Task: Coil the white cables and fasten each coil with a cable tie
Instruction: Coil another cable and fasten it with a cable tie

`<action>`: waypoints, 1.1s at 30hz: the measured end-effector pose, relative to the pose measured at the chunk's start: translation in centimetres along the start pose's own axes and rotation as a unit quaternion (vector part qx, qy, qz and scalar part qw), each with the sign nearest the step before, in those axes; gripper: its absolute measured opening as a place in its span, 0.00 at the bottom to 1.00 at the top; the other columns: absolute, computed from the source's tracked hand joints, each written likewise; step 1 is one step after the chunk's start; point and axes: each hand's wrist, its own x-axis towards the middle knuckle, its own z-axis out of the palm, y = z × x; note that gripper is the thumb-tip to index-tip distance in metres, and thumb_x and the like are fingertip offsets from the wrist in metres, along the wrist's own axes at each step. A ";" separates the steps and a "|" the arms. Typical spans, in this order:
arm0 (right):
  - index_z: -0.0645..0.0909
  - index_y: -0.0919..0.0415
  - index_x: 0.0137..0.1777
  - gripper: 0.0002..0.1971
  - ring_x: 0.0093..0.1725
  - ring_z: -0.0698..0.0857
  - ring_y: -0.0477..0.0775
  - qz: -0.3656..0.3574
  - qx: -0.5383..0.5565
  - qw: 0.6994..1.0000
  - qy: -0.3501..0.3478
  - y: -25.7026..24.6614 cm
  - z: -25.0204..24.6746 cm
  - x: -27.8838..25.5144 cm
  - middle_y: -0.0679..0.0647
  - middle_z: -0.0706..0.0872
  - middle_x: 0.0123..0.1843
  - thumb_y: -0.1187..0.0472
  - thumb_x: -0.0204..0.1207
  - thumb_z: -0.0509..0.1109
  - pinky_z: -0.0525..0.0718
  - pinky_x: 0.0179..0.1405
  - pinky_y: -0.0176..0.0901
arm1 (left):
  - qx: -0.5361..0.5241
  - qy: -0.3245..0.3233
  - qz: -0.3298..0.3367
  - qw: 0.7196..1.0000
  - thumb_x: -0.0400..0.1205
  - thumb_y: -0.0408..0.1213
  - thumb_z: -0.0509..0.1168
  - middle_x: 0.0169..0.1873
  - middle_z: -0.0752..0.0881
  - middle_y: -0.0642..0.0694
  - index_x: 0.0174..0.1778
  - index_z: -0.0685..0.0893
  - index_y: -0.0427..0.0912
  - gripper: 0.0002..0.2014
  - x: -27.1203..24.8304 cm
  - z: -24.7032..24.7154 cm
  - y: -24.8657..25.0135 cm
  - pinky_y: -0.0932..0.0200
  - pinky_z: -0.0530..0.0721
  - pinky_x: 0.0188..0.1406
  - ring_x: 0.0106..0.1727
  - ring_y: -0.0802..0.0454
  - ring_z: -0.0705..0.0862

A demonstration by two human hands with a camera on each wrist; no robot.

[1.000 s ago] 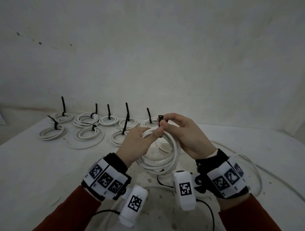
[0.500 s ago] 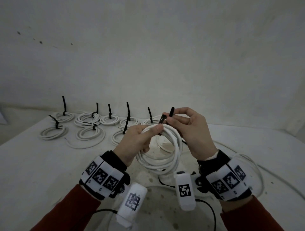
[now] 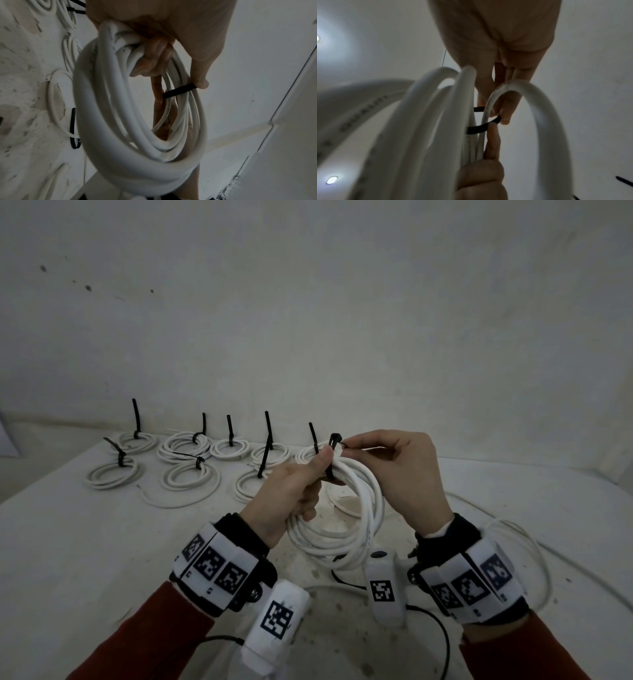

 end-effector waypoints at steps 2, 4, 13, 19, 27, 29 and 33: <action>0.91 0.59 0.42 0.04 0.37 0.92 0.52 -0.002 -0.001 1.000 0.003 0.0 0.0 0.0 0.52 0.92 0.36 0.67 0.68 0.81 0.90 0.42 0.47 | -0.002 -0.003 -0.006 1.000 0.74 0.63 0.64 0.18 0.57 0.54 0.11 0.76 0.49 0.29 0.1 -0.1 -0.1 0.62 0.57 0.23 0.19 0.58 0.55; 0.91 0.58 0.41 0.05 0.37 0.92 0.52 -0.006 -0.007 1.000 0.006 0.1 0.0 0.0 0.52 0.92 0.36 0.67 0.68 0.80 0.90 0.42 0.47 | -0.006 -0.006 -0.014 1.000 0.73 0.61 0.65 0.18 0.57 0.53 0.12 0.72 0.50 0.27 0.3 -0.3 -0.2 0.62 0.57 0.22 0.19 0.58 0.55; 0.90 0.54 0.40 0.07 0.38 0.91 0.49 -0.063 -0.034 0.997 -0.005 -0.1 0.3 -0.1 0.49 0.92 0.39 0.68 0.69 0.79 0.87 0.39 0.40 | -0.034 -0.023 -0.039 0.998 0.70 0.62 0.64 0.16 0.59 0.53 0.33 0.69 0.45 0.22 0.6 -0.8 -0.2 0.66 0.60 0.16 0.16 0.59 0.56; 0.90 0.52 0.39 0.11 0.37 0.90 0.49 -0.111 -0.041 0.993 0.017 -0.2 0.3 -0.3 0.51 0.91 0.38 0.70 0.67 0.80 0.89 0.40 0.44 | -0.003 0.010 -0.017 1.000 0.69 0.65 0.68 0.16 0.58 0.54 0.31 0.67 0.44 0.28 0.4 -0.5 0.0 0.64 0.57 0.18 0.18 0.57 0.55; 0.88 0.53 0.41 0.11 0.37 0.89 0.45 -0.151 -0.061 0.986 0.018 -0.8 0.3 -0.6 0.47 0.90 0.38 0.70 0.66 0.81 0.86 0.39 0.35 | -0.008 0.022 0.000 1.000 0.67 0.60 0.65 0.16 0.58 0.54 0.18 0.65 0.51 0.22 0.0 0.0 0.3 0.61 0.55 0.21 0.19 0.57 0.54; 0.82 0.53 0.39 0.15 0.37 0.90 0.49 -0.143 -0.032 0.989 0.016 -0.8 0.5 -0.8 0.49 0.89 0.35 0.72 0.65 0.81 0.87 0.38 0.39 | -0.011 0.022 -0.004 1.000 0.69 0.60 0.67 0.15 0.58 0.55 0.22 0.65 0.49 0.23 0.0 0.0 0.2 0.63 0.55 0.20 0.18 0.57 0.55; 0.70 0.57 0.41 0.21 0.37 0.91 0.58 -0.109 0.018 0.994 0.021 -1.1 0.6 -0.9 0.58 0.89 0.36 0.73 0.64 0.82 0.89 0.39 0.51 | -0.015 -0.004 -0.008 1.000 0.72 0.60 0.67 0.15 0.59 0.55 0.29 0.68 0.45 0.24 0.1 -0.3 0.1 0.63 0.57 0.19 0.18 0.58 0.56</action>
